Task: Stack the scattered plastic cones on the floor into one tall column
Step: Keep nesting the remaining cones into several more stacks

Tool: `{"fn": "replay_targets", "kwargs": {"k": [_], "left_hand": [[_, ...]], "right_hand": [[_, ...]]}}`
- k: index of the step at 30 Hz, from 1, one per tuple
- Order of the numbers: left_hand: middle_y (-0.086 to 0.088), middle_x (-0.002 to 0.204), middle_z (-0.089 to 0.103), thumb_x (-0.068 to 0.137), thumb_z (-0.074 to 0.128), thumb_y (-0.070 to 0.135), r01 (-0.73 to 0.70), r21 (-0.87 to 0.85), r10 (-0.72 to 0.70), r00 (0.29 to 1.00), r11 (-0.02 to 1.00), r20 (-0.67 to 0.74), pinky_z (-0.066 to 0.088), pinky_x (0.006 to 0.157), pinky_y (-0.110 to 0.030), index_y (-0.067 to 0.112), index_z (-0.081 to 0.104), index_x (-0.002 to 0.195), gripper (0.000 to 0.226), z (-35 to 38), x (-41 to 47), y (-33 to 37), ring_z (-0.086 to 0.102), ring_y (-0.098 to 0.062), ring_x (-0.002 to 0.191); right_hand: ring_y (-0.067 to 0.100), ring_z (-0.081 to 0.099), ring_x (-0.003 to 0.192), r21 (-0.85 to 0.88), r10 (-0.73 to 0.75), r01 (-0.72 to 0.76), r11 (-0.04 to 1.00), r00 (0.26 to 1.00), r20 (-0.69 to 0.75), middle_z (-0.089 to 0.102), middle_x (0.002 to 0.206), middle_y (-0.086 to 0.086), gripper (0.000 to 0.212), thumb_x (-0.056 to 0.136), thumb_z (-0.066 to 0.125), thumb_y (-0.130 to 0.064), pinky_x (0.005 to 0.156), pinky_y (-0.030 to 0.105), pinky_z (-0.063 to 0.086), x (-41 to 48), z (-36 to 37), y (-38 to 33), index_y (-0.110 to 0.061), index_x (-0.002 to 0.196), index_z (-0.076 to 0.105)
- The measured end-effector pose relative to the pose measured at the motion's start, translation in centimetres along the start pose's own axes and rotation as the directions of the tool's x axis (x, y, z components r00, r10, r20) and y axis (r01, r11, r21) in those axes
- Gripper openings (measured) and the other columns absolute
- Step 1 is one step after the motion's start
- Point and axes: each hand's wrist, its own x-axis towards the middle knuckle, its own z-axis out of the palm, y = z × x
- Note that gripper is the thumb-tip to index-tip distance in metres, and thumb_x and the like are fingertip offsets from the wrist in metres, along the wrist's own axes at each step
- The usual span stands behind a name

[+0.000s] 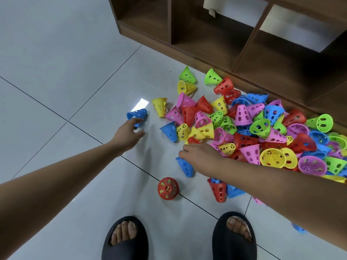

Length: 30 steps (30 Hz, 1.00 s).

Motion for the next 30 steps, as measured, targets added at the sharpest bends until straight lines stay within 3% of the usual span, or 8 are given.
{"fn": "replay_targets", "kwargs": {"k": [6,10,13,16,19,21,25,30], "left_hand": [[-0.002,0.15,0.056,0.099,0.07,0.024,-0.01,0.072,0.006,0.998,0.997,0.055,0.044,0.102,-0.031,0.03,0.055,0.15,0.054,-1.1,1.1,1.0,0.059,-0.019,0.127],[0.002,0.141,0.066,0.098,0.071,0.023,0.01,0.055,-0.008,0.999,0.998,-0.04,0.048,0.094,-0.031,0.025,0.063,0.142,0.045,-1.4,1.4,1.5,0.065,-0.017,0.12],[0.01,0.117,0.075,0.097,0.072,0.024,0.02,-0.111,-0.037,0.988,0.994,-0.149,0.05,0.077,-0.026,0.031,0.074,0.119,0.024,-2.0,0.4,2.6,0.07,-0.008,0.103],[0.006,0.096,0.078,0.096,0.074,0.022,-0.007,-0.328,-0.04,0.99,0.944,-0.137,0.047,0.074,-0.031,0.026,0.078,0.099,0.007,-2.4,-1.9,3.3,0.066,-0.01,0.085],[-0.004,0.094,0.078,0.099,0.073,0.017,-0.009,-0.523,-0.031,0.997,0.852,-0.068,0.047,0.077,-0.038,0.023,0.076,0.106,0.009,-2.7,-4.4,3.6,0.063,-0.018,0.086],[-0.008,0.095,0.076,0.099,0.073,0.01,0.021,-0.641,-0.044,0.999,0.768,-0.02,0.046,0.077,-0.036,0.025,0.069,0.125,0.03,-2.4,-5.8,3.7,0.061,-0.02,0.084],[-0.005,0.087,0.07,0.095,0.07,0.001,0.169,-0.774,-0.005,0.978,0.611,0.21,0.042,0.074,-0.03,0.015,0.071,0.131,0.038,-1.8,-8.5,4.3,0.056,-0.018,0.078],[-0.004,0.089,0.061,0.093,0.073,0.021,0.206,-0.653,0.184,0.86,0.729,0.476,0.042,0.071,-0.023,0.013,0.075,0.128,0.037,-0.9,-11.6,4.5,0.05,-0.013,0.077]], "right_hand": [[0.023,0.058,0.075,0.206,0.018,0.01,0.978,0.99,-0.137,0.056,0.084,-0.001,0.035,0.073,0.078,0.002,0.052,0.039,0.048,-1.7,-0.7,0.6,-0.018,0.097,0.064],[0.015,0.063,0.087,0.521,0.207,-0.084,0.849,0.961,-0.182,0.067,0.096,-0.006,0.008,0.097,0.07,-0.017,0.074,0.036,0.054,-2.0,-3.1,0.7,-0.02,0.104,0.071],[0.002,0.064,0.084,0.788,0.407,-0.187,0.587,0.909,-0.087,0.07,0.093,-0.013,0.008,0.097,0.073,-0.017,0.076,0.016,0.052,-1.7,-3.9,0.2,-0.02,0.104,0.075],[0.003,0.068,0.075,0.933,0.507,-0.23,0.277,0.86,0.062,0.073,0.083,-0.009,0.008,0.096,0.074,-0.01,0.07,0.018,0.053,-1.8,-3.3,-0.6,-0.017,0.1,0.076],[0.015,0.071,0.073,0.979,0.413,-0.201,-0.042,0.888,0.201,0.073,0.076,-0.002,0.006,0.098,0.071,-0.002,0.066,0.026,0.055,-3.0,-2.5,-2.3,-0.007,0.102,0.072],[0.019,0.069,0.072,0.964,0.333,-0.217,-0.151,0.907,0.256,0.071,0.076,0.005,0.006,0.097,0.071,-0.001,0.067,0.028,0.056,-3.9,-2.0,-3.9,-0.004,0.102,0.073],[0.018,0.069,0.065,0.943,0.274,-0.292,-0.162,0.904,0.327,0.071,0.073,0.006,0.006,0.097,0.072,-0.001,0.067,0.03,0.058,-4.2,-0.6,-6.1,-0.005,0.101,0.073],[0.021,0.067,0.061,0.93,0.381,-0.343,-0.131,0.849,0.366,0.067,0.072,0.009,0.004,0.097,0.07,-0.001,0.071,0.039,0.062,-3.9,1.5,-6.8,-0.002,0.1,0.069]]}}
